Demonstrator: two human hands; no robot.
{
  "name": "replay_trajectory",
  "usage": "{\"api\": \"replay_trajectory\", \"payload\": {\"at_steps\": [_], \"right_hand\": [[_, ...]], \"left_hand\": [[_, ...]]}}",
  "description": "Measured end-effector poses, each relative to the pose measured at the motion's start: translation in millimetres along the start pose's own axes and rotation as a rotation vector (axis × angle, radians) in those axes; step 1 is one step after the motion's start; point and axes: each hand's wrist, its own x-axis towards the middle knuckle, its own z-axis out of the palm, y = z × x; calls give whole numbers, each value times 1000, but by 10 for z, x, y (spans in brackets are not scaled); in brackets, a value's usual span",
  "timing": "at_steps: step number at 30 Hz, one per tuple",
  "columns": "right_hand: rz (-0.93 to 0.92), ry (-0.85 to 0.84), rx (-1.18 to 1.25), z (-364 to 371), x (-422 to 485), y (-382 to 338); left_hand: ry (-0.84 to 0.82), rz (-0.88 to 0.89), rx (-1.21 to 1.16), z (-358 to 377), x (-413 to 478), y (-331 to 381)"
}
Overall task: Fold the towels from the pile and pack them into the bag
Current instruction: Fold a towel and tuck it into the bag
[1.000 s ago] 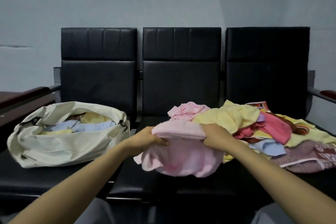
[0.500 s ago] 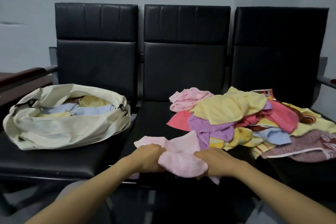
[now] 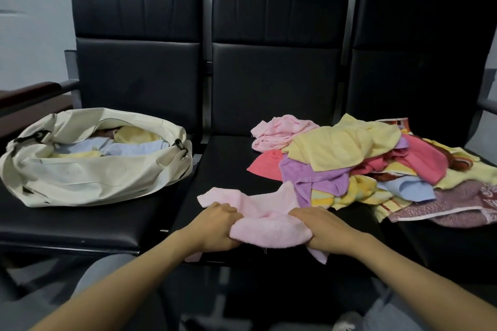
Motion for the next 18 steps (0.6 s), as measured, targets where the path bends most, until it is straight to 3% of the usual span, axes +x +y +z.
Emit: {"api": "replay_trajectory", "payload": {"at_steps": [2, 4, 7, 10, 12, 15, 18], "right_hand": [[51, -61, 79, -89, -8, -78], [152, -77, 303, -207, -26, -132], [240, -42, 490, -508, 1, -169], [201, 50, 560, -910, 127, -165], [109, 77, 558, -1178, 202, -148], [-22, -51, 569, -1507, 233, -133], [60, -292, 525, -1685, 289, -73]], "left_hand": [[-63, -79, -113, -45, 48, 15], [-79, -203, -413, -159, 72, 24], [-5, -248, -659, -456, 145, -25], [3, -231, -831, -904, 245, -63], [-85, -245, -975, -1212, 298, -109], [-249, -303, -1026, -1587, 349, -202], [-387, -379, -823, -1781, 427, -259]]}}
